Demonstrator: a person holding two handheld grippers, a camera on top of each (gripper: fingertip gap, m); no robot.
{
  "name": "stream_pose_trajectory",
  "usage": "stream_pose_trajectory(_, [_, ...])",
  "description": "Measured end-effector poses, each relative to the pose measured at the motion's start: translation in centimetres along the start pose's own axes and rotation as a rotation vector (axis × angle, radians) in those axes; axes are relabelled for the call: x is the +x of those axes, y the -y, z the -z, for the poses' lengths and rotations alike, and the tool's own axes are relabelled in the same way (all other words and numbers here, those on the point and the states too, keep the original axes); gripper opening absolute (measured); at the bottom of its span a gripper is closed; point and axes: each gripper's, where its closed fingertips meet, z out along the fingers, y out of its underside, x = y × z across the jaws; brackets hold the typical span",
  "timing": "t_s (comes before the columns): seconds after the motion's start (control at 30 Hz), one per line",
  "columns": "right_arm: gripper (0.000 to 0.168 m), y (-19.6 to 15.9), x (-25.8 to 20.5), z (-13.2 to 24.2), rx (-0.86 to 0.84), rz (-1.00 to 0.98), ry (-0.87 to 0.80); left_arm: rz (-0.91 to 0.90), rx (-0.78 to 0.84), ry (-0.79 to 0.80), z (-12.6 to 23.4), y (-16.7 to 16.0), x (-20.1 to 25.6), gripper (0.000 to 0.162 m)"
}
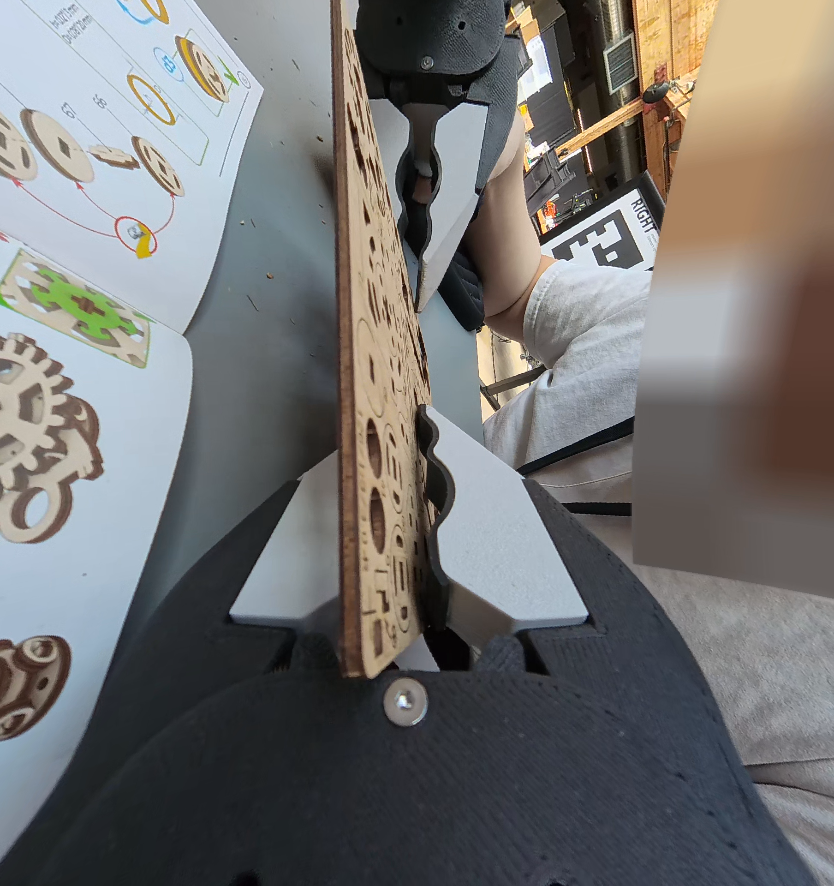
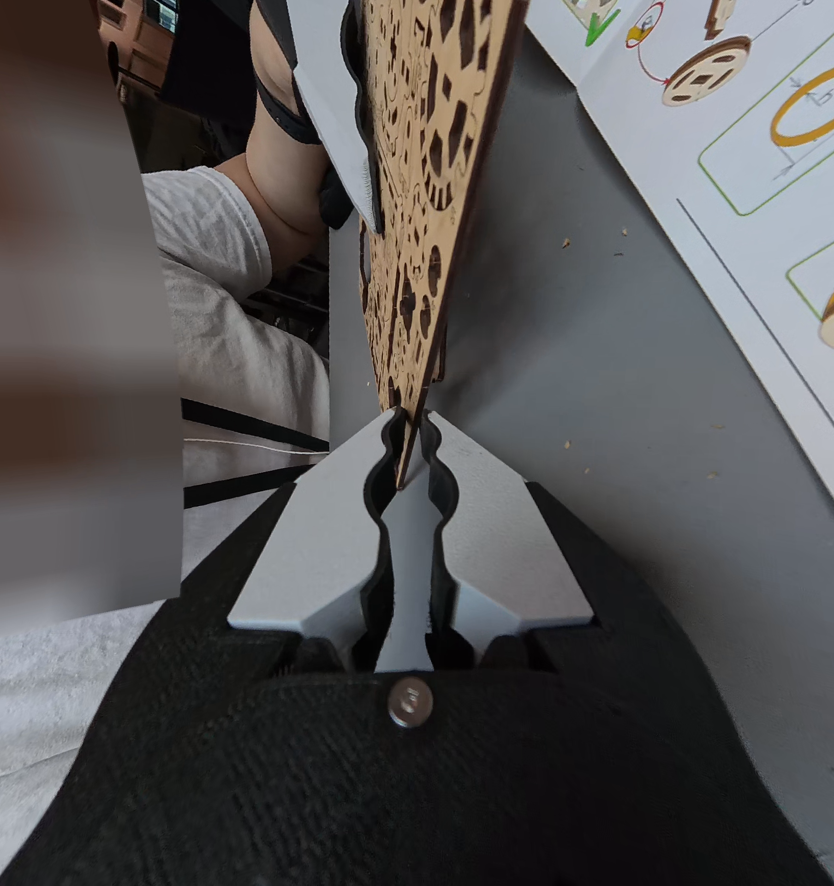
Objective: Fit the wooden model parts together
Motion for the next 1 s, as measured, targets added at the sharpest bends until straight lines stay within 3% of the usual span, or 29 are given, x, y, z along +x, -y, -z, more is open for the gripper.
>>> stream_pose_trajectory(1.0, [0.006,-0.3,1.1,-0.3,-0.011,-0.015,-0.131,-0.004,-0.005,0.025,0.0,-0.2,-0.1,0.002])
